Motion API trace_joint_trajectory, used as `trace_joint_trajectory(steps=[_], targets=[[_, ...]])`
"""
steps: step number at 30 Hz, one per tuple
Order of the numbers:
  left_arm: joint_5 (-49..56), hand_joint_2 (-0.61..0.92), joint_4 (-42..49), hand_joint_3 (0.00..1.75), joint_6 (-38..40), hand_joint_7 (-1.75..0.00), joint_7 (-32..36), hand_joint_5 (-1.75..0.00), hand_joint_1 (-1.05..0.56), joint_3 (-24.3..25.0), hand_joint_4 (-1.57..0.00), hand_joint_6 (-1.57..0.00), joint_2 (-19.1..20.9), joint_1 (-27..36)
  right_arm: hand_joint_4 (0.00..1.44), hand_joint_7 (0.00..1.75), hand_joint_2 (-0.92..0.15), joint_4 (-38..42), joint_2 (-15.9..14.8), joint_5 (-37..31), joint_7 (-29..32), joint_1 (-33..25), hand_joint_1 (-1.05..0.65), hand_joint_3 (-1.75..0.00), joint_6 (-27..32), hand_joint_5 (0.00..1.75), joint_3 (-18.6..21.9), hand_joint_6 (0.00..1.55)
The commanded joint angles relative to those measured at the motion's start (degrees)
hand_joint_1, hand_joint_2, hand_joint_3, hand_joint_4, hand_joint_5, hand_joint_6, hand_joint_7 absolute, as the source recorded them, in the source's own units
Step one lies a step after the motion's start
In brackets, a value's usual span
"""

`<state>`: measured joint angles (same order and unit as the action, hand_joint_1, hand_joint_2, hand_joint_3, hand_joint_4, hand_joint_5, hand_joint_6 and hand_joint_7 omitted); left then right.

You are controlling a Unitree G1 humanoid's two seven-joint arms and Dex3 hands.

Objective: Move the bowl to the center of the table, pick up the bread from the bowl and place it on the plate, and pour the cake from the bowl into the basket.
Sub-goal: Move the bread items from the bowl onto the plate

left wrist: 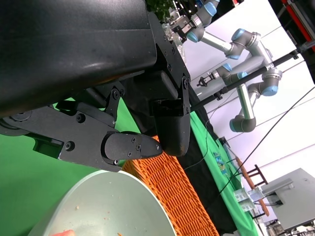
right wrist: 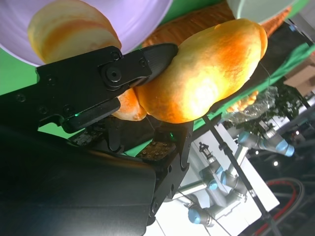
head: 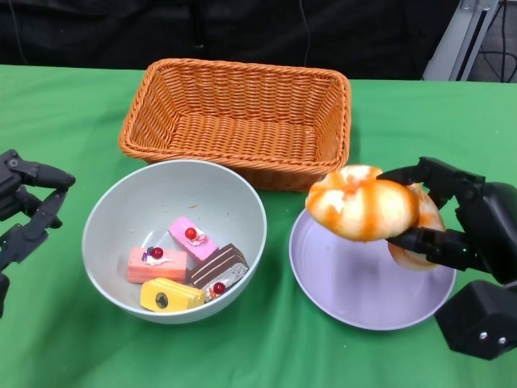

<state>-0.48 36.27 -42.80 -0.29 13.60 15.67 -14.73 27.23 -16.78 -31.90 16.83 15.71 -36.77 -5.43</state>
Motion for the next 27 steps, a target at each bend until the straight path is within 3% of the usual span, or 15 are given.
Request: trace_joint_trajectory(steps=[1,13,27], targets=[[-0.6,0.92,0.7,0.34,-1.0,-1.06,-0.8,-1.54,-0.23,0.4,-0.8,-0.82,1.4,-0.1,0.77,0.78,-0.87,1.4,-1.9,-1.2,2.8,1.6,-0.13,0.0,-1.5,1.31,-0.4,0.92],[-0.7,0.92,1.5,0.33,-1.6,-1.06,-1.1,-1.53,-0.24,0.6,-0.81,-0.83,1.5,-0.4,0.78,0.76,-0.86,6.3,-5.6,-8.5,10.8,4.3,-0.14,0.0,-3.1,1.32,-3.9,0.94],[-0.6,0.92,1.9,0.33,-1.8,-1.07,-1.2,-1.53,-0.24,0.6,-0.82,-0.83,1.8,-0.5,0.83,0.67,-0.82,10.4,-7.6,-14.1,19.4,7.2,-0.14,0.0,-3.7,1.25,-8.1,0.99]])
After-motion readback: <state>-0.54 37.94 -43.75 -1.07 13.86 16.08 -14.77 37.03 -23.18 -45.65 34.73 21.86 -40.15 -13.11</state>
